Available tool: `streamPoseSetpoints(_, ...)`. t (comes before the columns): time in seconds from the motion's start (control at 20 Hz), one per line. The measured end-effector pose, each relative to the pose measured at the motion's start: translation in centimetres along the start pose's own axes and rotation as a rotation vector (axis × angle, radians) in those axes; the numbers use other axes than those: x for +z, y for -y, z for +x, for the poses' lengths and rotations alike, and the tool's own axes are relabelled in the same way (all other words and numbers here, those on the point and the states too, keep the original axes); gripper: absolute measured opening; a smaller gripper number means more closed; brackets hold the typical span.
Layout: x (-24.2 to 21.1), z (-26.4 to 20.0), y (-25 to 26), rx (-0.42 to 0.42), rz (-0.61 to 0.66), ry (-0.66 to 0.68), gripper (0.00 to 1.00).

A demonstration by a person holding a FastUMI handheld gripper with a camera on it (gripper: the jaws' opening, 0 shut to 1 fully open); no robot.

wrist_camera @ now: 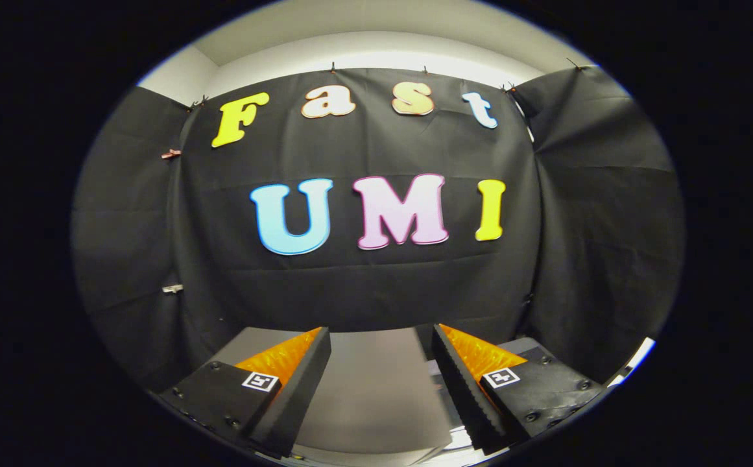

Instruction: Put the clothes into the washing machine and then close the washing machine lid.

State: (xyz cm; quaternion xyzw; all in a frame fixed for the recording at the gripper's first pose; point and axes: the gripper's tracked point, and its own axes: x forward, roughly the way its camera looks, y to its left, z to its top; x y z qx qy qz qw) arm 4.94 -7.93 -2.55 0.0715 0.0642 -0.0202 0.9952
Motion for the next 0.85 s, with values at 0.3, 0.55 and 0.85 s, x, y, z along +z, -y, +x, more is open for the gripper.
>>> streamPoseSetpoints(0.3,0.4,-0.8,-8.0,0.101,-0.064,0.035,0.98)
streamPoseSetpoints(0.55,-0.5,-1.0,-8.7,0.116,-0.076,0.004,0.98)
streamPoseSetpoints(0.85,-1.1,-0.1,-7.2,0.075,-0.056,-0.026,0.99)
